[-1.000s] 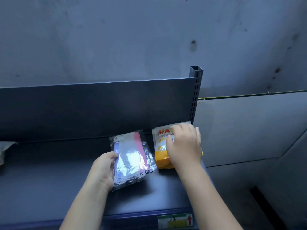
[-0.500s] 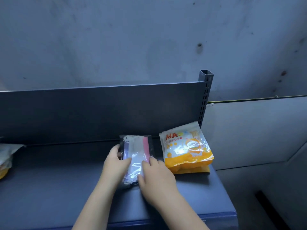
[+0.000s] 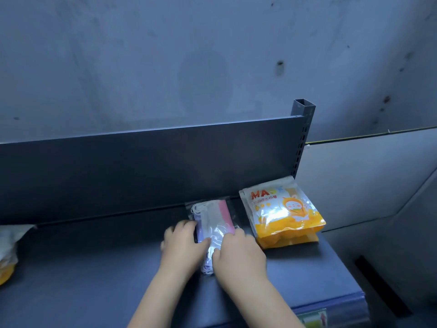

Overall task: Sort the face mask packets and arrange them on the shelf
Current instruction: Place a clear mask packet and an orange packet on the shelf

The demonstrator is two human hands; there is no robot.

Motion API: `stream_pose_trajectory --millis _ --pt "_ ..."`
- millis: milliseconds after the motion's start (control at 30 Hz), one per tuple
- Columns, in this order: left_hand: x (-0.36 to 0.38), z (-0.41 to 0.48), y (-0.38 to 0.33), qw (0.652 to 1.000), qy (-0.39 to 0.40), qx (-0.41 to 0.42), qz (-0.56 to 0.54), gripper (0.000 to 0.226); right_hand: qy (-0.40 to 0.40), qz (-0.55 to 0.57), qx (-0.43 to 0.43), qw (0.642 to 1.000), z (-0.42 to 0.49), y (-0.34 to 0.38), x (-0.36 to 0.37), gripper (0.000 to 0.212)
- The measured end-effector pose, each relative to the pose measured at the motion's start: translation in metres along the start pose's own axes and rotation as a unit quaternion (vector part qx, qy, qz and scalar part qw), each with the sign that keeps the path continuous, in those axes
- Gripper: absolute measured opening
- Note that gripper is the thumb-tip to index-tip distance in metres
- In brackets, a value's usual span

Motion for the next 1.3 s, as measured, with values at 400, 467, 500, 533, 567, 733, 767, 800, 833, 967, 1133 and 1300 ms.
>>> stream_pose_trajectory --millis 400,467,500,533,567,733,767,800,833,967,1133,1300 --pt "-0.007 0.0 0.011 0.998 0.007 0.062 -0.005 0.04 -0.018 0.007 0.082 0.996 -0.015 0.02 0.005 0.036" --pt "-0.008 0.0 0.012 0.998 0.011 0.069 -0.009 0.039 -0.017 0.005 0.09 0.996 -0.018 0.024 0.006 0.037" --pt "-0.007 0.0 0.013 0.997 0.013 0.072 -0.012 0.037 -0.014 0.007 0.094 0.995 -0.019 0.026 0.007 0.038" --pt "-0.007 -0.001 0.014 0.997 0.016 0.075 -0.016 0.035 -0.012 0.008 0.1 0.995 -0.02 0.027 0.007 0.04" --pt "-0.006 -0.001 0.015 0.997 0.017 0.078 -0.017 0.034 -0.011 0.007 0.104 0.994 -0.021 0.028 0.007 0.041" --pt "-0.004 -0.004 0.018 0.996 0.023 0.089 -0.015 0.03 -0.008 0.002 0.115 0.993 -0.026 0.028 0.011 0.043" --pt "-0.004 -0.004 0.018 0.996 0.021 0.09 -0.017 0.031 -0.007 0.004 0.114 0.993 -0.026 0.028 0.012 0.042" --pt "-0.004 -0.005 0.017 0.996 0.016 0.09 -0.018 0.032 -0.007 0.007 0.111 0.994 -0.025 0.027 0.011 0.042" --pt "-0.004 -0.006 0.017 0.996 0.011 0.09 -0.019 0.032 -0.008 0.011 0.106 0.994 -0.025 0.026 0.009 0.042" --pt "-0.001 -0.008 0.017 0.996 -0.002 0.085 -0.025 0.031 -0.014 0.006 0.08 0.997 -0.024 0.019 0.004 0.039" --pt "-0.003 -0.008 0.018 0.995 0.013 0.094 -0.033 0.028 -0.035 0.001 0.062 0.997 -0.028 0.019 0.007 0.04" --pt "-0.018 -0.015 0.023 0.986 0.011 0.147 -0.073 0.031 -0.141 0.0 0.004 0.99 -0.025 0.037 0.012 0.024"
Point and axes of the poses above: each hand's wrist, its own z-axis towards the middle knuckle, its own x-axis out of the palm, y = z × x, the point moved 4 cm from there along z, towards the middle knuckle, and after that the axes turned 2 degrees about z, right-handed, at the moved point
